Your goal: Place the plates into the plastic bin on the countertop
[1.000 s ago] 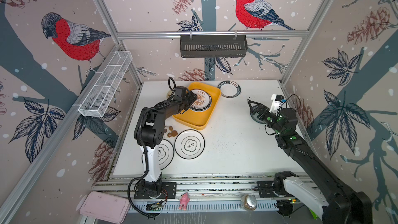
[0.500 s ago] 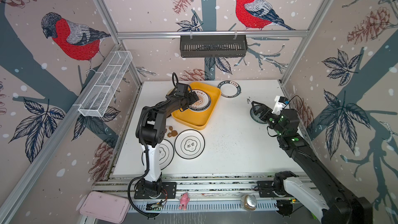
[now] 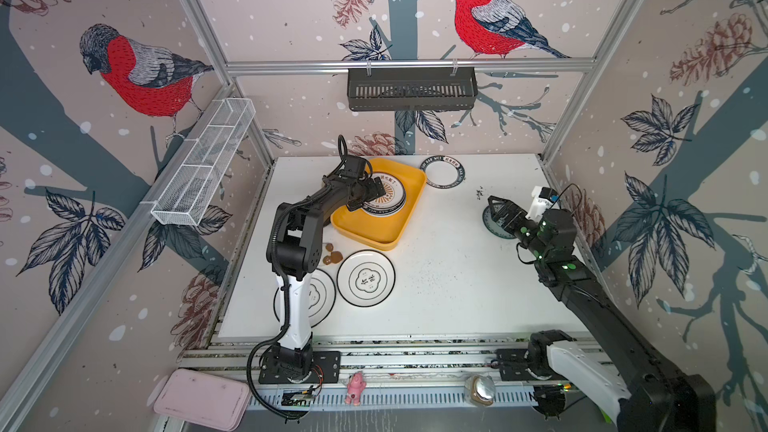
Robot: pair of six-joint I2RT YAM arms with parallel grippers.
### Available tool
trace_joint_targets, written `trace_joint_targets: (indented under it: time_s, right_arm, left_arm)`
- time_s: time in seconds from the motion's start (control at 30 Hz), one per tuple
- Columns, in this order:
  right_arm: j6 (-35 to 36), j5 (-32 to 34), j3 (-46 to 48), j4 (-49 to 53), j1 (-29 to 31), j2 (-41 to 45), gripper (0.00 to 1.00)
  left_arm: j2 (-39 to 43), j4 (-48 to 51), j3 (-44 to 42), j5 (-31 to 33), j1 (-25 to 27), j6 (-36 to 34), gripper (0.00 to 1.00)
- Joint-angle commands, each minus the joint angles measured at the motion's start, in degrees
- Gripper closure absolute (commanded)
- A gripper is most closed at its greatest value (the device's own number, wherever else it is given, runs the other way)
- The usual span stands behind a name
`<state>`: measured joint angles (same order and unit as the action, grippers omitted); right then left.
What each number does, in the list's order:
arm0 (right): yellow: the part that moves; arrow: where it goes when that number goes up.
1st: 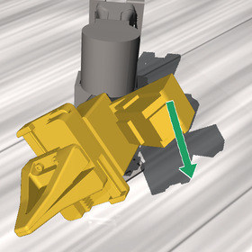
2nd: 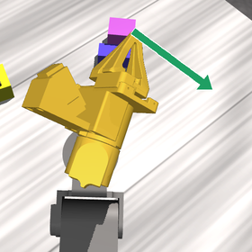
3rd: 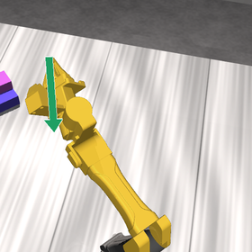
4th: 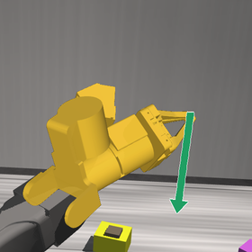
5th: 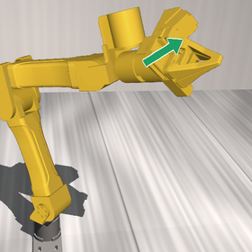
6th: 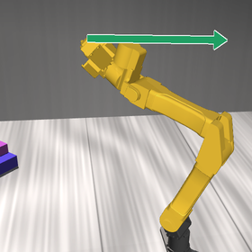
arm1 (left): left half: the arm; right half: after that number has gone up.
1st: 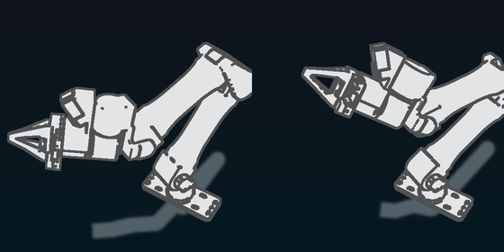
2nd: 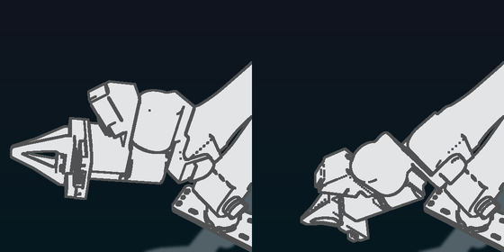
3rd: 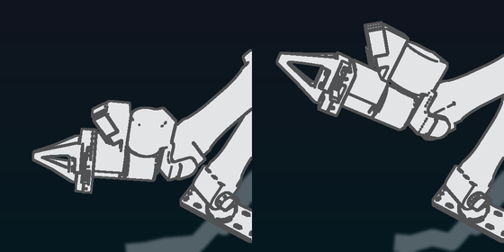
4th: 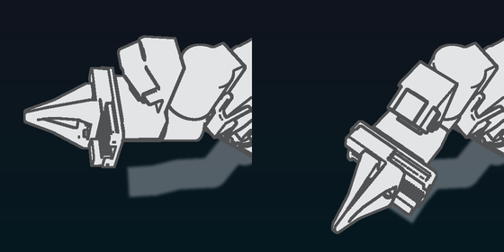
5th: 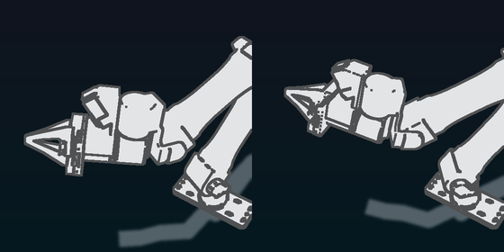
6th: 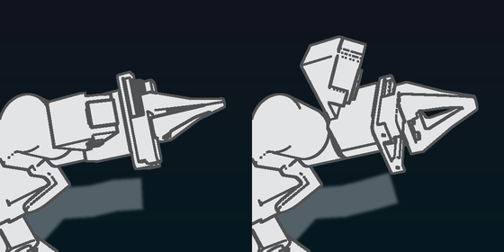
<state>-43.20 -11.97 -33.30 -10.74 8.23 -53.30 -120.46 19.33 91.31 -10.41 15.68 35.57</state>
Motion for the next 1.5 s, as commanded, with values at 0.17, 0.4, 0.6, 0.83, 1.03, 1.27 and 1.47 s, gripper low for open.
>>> trace_joint_targets:
  time_s: [0.17,0.4,0.6,0.83,1.03,1.27,1.47]
  right_arm:
    - [0.17,-0.12,0.07,-1.32,-0.44,-0.39,0.00]
    - [-0.14,-0.24,0.73,-1.38,-0.93,0.21,0.00]
    - [-0.39,-0.29,1.11,-1.21,-1.19,0.63,0.00]
    - [-1.62,0.42,1.23,0.00,-1.46,1.57,0.00]
    - [-3.29,3.44,0.60,5.60,-1.55,3.19,0.00]
    - [-7.36,5.21,1.89,10.91,-1.60,3.63,0.00]
    - [-9.97,7.35,4.62,12.35,-1.72,5.25,0.00]
  left_arm:
    - [0.58,4.80,2.29,0.48,0.30,-2.72,0.04]
    - [2.13,5.71,0.72,0.46,0.29,-3.59,0.04]
    - [3.88,8.77,0.78,2.96,0.24,-5.77,0.04]
    - [8.50,9.59,-1.50,7.16,0.41,-6.35,0.04]
    - [20.94,-1.42,-11.17,4.89,1.50,-7.52,0.04]
    - [33.09,-18.40,-23.49,-7.70,5.33,-10.95,0.04]
    - [36.62,-31.45,-30.32,-14.68,16.07,-15.41,0.04]
